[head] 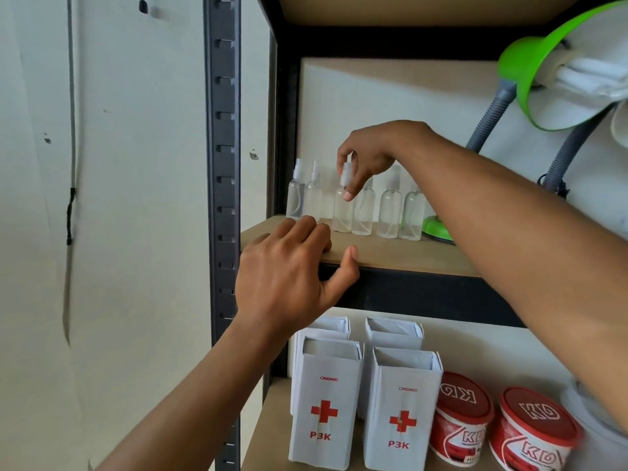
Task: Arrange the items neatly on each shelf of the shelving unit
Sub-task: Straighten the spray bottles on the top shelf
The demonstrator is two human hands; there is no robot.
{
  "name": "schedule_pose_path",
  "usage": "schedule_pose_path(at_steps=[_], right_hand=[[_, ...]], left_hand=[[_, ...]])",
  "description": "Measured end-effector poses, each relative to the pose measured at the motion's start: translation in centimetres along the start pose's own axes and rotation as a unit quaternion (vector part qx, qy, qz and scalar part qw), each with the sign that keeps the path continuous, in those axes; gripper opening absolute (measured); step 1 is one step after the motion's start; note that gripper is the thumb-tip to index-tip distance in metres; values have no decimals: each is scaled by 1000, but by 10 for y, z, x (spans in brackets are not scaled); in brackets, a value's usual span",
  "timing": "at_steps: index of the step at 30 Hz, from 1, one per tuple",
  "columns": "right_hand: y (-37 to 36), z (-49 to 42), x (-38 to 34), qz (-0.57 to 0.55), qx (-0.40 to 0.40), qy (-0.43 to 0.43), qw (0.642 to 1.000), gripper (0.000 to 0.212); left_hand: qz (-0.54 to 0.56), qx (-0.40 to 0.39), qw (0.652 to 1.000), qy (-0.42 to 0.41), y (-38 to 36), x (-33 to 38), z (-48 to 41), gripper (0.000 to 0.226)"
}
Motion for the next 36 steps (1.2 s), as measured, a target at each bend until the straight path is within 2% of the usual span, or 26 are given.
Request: schedule_pose_path(at_steps=[3,15,36], right_hand=[[-8,-6,-2,-22,26,1,999,62],[-12,-32,-33,28,-4,-85,996,76],[-17,-30,-32,0,21,-96,995,88]], left_hand=[[3,-1,1000,0,0,-1,0,49],[6,9,1000,0,-2,-2,1,47],[3,5,1000,6,-2,-1,1,46]])
Point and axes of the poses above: each hand's wrist, its own z-axis away from the middle knuckle, its own y-axis out of the back of the hand, x = y × z, the point moved 1 cm from there along -z, towards the middle knuckle, and after that the axes turned 13 degrees about z, right-handed, at the moved point
